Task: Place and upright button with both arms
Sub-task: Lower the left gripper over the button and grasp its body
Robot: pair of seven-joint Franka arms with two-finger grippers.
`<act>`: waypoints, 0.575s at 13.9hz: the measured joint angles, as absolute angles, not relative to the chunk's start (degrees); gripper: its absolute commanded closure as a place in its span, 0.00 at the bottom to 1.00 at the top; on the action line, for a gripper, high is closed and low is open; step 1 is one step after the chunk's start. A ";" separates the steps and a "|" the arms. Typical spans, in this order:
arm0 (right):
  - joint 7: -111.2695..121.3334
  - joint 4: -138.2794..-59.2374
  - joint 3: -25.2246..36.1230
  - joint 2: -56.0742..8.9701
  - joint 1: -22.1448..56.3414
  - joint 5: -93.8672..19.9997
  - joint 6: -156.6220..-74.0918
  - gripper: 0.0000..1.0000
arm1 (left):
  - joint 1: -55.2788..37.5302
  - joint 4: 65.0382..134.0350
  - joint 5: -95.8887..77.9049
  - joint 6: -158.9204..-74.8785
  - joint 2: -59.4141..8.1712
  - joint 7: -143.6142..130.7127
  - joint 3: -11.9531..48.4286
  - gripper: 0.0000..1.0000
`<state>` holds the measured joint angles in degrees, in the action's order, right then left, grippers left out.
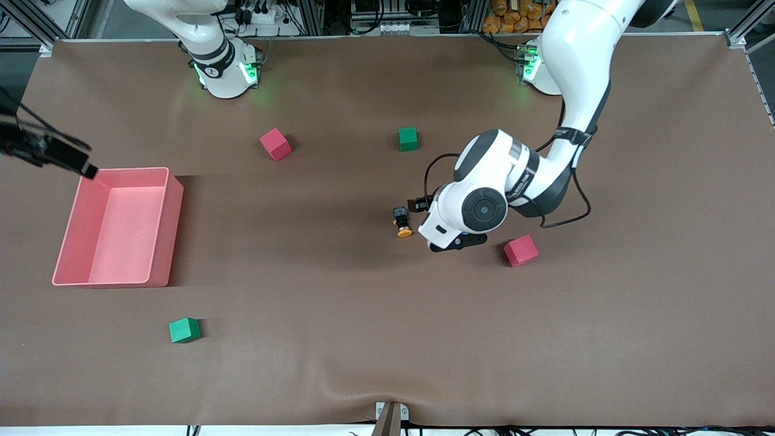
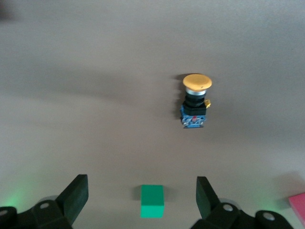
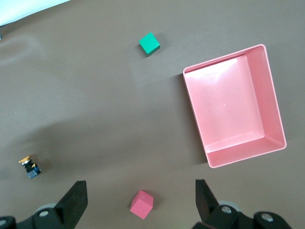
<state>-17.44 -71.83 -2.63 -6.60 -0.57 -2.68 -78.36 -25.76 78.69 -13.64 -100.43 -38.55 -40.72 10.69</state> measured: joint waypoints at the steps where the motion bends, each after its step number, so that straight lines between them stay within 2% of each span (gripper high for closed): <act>1: -16.51 -75.05 -2.30 -4.15 -0.58 -2.66 -79.58 0.00 | -26.20 78.42 -13.88 -101.57 -39.39 -40.72 10.69 0.00; 5: -14.80 -84.94 -1.64 1.41 -0.55 -2.46 -84.59 0.00 | -27.99 76.34 -14.11 -104.87 -43.22 -40.72 10.70 0.00; 8: -12.12 -86.03 -1.72 1.51 -0.23 -2.24 -85.70 0.00 | -28.46 75.44 -14.34 -107.63 -45.42 -40.59 10.86 0.00</act>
